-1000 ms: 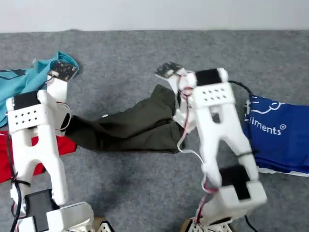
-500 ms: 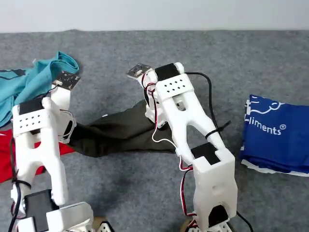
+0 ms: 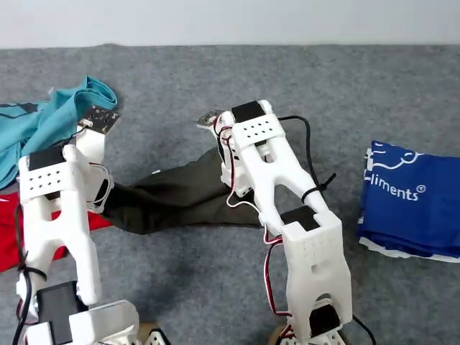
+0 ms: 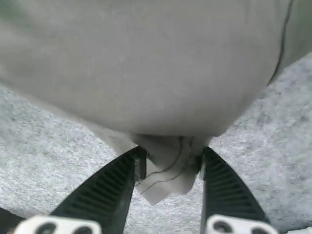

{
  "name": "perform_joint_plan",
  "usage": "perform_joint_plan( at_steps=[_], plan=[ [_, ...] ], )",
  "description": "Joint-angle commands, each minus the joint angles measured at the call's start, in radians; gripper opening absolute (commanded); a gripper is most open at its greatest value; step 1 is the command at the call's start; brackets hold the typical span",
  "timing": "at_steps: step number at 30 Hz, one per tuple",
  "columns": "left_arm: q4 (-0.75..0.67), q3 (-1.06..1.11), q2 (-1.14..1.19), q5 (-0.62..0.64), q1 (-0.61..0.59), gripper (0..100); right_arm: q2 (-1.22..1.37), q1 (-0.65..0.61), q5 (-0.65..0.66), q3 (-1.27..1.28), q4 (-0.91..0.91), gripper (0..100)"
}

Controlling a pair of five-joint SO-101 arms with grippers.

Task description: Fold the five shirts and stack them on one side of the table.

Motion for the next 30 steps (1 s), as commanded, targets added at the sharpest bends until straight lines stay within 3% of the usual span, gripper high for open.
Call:
perform_joint_plan(
  at_steps=[1, 3, 8, 12, 16, 26, 30],
  plan=[
    [-0.018, -0.001, -0.035, -0.006, -0.005, 14, -0.013, 0.010, -0.003, -0.052, 0.039, 6.0],
    [-0.018, -0.001, -0.034, -0.006, -0.005, 14, -0.015, 0.013, -0.002, -0.052, 0.041, 0.4],
    [-0.020, -0.010, -0.043, -0.006, -0.005, 13, -0.088, 0.027, 0.015, -0.052, 0.041, 1.0],
    [-0.005, -0.062, -0.044, -0.006, -0.005, 7, -0.200, 0.053, 0.068, -0.049, 0.042, 1.0],
    [0.068, -0.154, -0.044, -0.006, -0.005, 6, -0.306, 0.111, 0.069, -0.048, 0.042, 1.0],
    [0.288, -0.384, -0.044, -0.012, -0.005, 15, -0.418, 0.269, 0.069, -0.046, 0.042, 1.0],
    [0.368, -0.404, -0.044, -0.081, -0.063, 14, -0.475, 0.329, 0.069, -0.046, 0.042, 1.0]
  ],
)
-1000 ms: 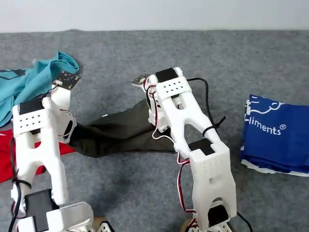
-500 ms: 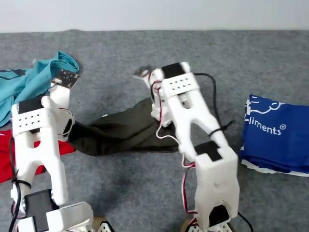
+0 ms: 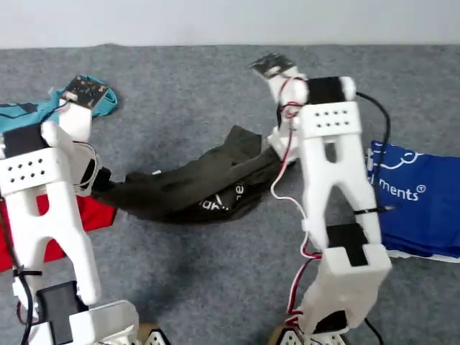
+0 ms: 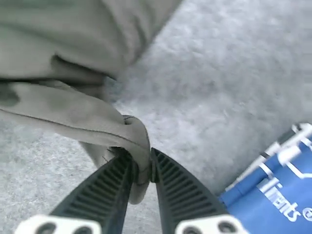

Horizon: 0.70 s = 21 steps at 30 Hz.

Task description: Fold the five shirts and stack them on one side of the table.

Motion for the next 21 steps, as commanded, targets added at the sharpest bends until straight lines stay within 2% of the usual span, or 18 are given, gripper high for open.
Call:
perform_joint_plan(
  at_steps=[1, 7, 11, 15, 21],
  plan=[
    [0.052, -0.041, -0.044, -0.058, -0.075, 14, -0.113, 0.067, 0.008, -0.046, 0.041, 1.0],
    [0.049, -0.041, -0.107, -0.169, -0.281, 14, -0.208, 0.157, 0.008, -0.051, 0.039, 1.0],
    [0.049, -0.038, -0.216, -0.207, -0.304, 14, -0.265, 0.186, 0.008, -0.048, 0.039, 1.0],
    [0.051, 0.005, -0.305, -0.207, -0.206, 15, -0.272, 0.179, 0.008, -0.046, 0.039, 1.0],
    [0.051, 0.268, -0.391, -0.207, 0.124, 15, -0.271, 0.147, 0.008, -0.046, 0.039, 1.0]
  ],
)
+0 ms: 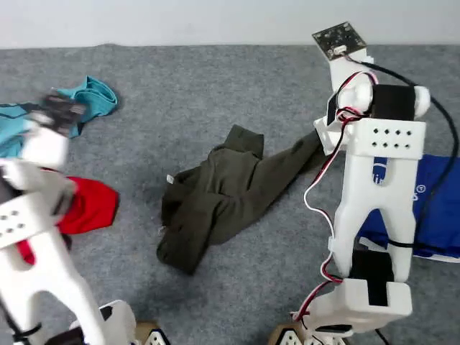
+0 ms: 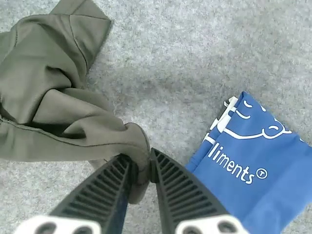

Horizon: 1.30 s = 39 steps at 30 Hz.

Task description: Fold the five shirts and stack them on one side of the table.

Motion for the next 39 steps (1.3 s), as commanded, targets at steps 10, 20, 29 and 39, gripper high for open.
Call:
perform_joint_plan(
  at_steps=[10, 20, 29, 39],
  plan=[
    [-0.120, 0.438, 0.060, -0.003, 0.491, 20, -0.053, -0.013, 0.008, -0.046, 0.039, 1.0],
    [-0.284, 0.437, 0.310, 0.041, 0.608, 21, -0.053, -0.013, 0.008, -0.046, 0.039, 1.0],
    [-0.315, 0.441, 0.423, 0.048, 0.615, 20, -0.053, -0.008, 0.006, -0.046, 0.039, 1.0],
    [-0.350, 0.421, 0.453, 0.095, 0.615, 19, -0.053, -0.012, 0.005, -0.046, 0.039, 1.0]
  ],
)
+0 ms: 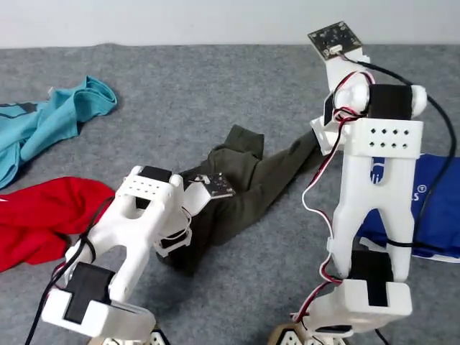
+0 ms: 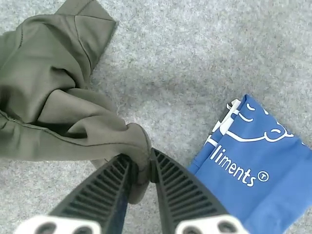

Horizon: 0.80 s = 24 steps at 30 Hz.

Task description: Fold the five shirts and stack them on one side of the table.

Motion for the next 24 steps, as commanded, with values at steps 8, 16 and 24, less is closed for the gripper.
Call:
perform_joint_plan(
  at_steps=[8, 16, 24],
  plan=[
    [0.008, 0.005, -0.028, 0.015, 0.127, 11, -0.053, -0.001, 0.005, -0.046, 0.039, 1.0],
    [0.006, 0.038, -0.038, 0.017, 0.140, 5, -0.053, 0.002, 0.006, -0.046, 0.039, 1.0],
    [0.212, -0.143, -0.038, 0.017, 0.138, 2, -0.053, 0.002, 0.006, -0.046, 0.039, 1.0]
  ],
)
